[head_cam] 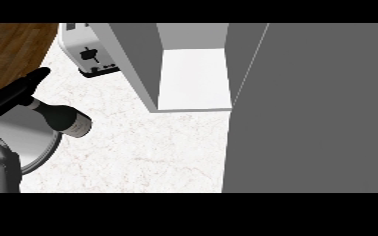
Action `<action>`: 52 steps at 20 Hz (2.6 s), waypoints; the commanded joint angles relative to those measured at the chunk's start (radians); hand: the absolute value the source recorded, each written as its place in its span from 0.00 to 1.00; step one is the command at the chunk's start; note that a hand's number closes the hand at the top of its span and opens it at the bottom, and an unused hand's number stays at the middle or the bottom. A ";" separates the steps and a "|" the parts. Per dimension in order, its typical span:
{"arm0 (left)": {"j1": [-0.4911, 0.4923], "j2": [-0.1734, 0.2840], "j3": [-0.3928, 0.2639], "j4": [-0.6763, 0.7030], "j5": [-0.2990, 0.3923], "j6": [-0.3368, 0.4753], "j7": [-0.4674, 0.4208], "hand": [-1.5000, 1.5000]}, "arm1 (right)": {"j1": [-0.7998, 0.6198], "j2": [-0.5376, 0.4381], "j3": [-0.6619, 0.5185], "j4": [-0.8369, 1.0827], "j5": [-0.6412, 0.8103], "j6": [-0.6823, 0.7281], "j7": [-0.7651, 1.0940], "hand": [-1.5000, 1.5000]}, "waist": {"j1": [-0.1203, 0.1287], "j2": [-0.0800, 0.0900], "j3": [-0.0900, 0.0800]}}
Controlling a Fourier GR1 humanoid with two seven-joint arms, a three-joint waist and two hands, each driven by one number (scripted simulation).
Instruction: Pick up the wine, place it into the cabinet and close the cabinet
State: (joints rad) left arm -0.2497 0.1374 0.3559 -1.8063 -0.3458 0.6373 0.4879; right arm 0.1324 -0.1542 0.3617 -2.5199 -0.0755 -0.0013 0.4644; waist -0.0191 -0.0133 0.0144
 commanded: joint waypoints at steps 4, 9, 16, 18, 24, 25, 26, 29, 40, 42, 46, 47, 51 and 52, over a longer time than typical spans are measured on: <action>0.034 -0.026 0.070 0.184 0.096 0.009 -0.071 0.00 | 0.008 -0.009 0.005 -0.162 -0.026 -0.007 0.048 0.00 | -0.008 0.014 -0.018; 0.106 -0.047 0.081 0.184 0.133 -0.006 -0.137 0.00 | 0.029 -0.016 -0.001 -0.141 -0.019 -0.002 0.017 0.00 | -0.009 0.011 -0.017; 0.140 -0.041 0.132 0.222 0.208 -0.036 -0.205 0.00 | 0.027 -0.016 0.026 -0.142 -0.022 -0.002 0.013 0.00 | -0.020 0.010 -0.020; 0.145 -0.084 0.111 0.236 0.210 -0.023 -0.227 0.00 | 0.005 -0.002 0.043 -0.111 -0.009 -0.008 -0.002 0.00 | -0.023 0.014 -0.021; 0.176 -0.074 0.146 0.259 0.268 -0.066 -0.303 0.00 | 0.012 -0.006 0.031 -0.100 -0.009 -0.007 -0.028 0.00 | -0.026 0.014 -0.022; 0.182 -0.084 0.129 0.253 0.275 -0.084 -0.302 0.00 | 0.004 -0.014 0.026 -0.097 -0.012 -0.002 -0.020 0.00 | -0.023 0.015 -0.021; 0.186 -0.107 0.126 0.267 0.268 -0.066 -0.326 0.00 | 0.003 -0.013 0.023 -0.086 -0.012 0.001 -0.036 0.00 | -0.029 0.019 -0.021; 0.184 -0.122 0.121 0.276 0.272 -0.070 -0.349 0.00 | -0.001 -0.003 0.041 -0.080 -0.012 -0.004 -0.038 0.00 | -0.035 0.020 -0.021; 0.193 -0.133 0.137 0.322 0.373 -0.074 -0.465 0.00 | 0.010 0.004 0.066 -0.075 -0.002 -0.008 -0.054 0.00 | -0.052 0.020 -0.024; 0.194 -0.133 0.150 0.326 0.411 -0.069 -0.488 0.00 | -0.019 0.010 0.063 -0.039 0.007 -0.007 -0.067 0.00 | -0.030 0.025 -0.026; 0.184 -0.133 0.151 0.333 0.491 -0.064 -0.537 0.00 | -0.018 0.006 0.048 -0.034 0.003 -0.008 -0.064 0.00 | -0.033 0.027 -0.027; 0.184 -0.133 0.155 0.343 0.500 -0.058 -0.561 0.00 | -0.013 0.004 0.056 -0.041 0.009 -0.007 -0.061 0.00 | -0.041 0.027 -0.028; 0.186 -0.134 0.179 0.328 0.593 -0.061 -0.616 0.00 | 0.006 0.006 0.063 -0.048 0.009 -0.011 -0.063 0.00 | -0.034 0.018 -0.026; 0.171 -0.134 0.171 0.335 0.614 -0.049 -0.630 0.00 | -0.002 0.011 0.066 -0.059 0.000 -0.012 -0.061 0.00 | -0.041 0.020 -0.027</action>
State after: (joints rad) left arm -0.1401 0.0699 0.4813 -1.6605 0.1409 0.5608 -0.2102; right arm 0.1075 -0.1404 0.4230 -2.4852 -0.0416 -0.0084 0.3659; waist -0.0564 -0.0154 0.0355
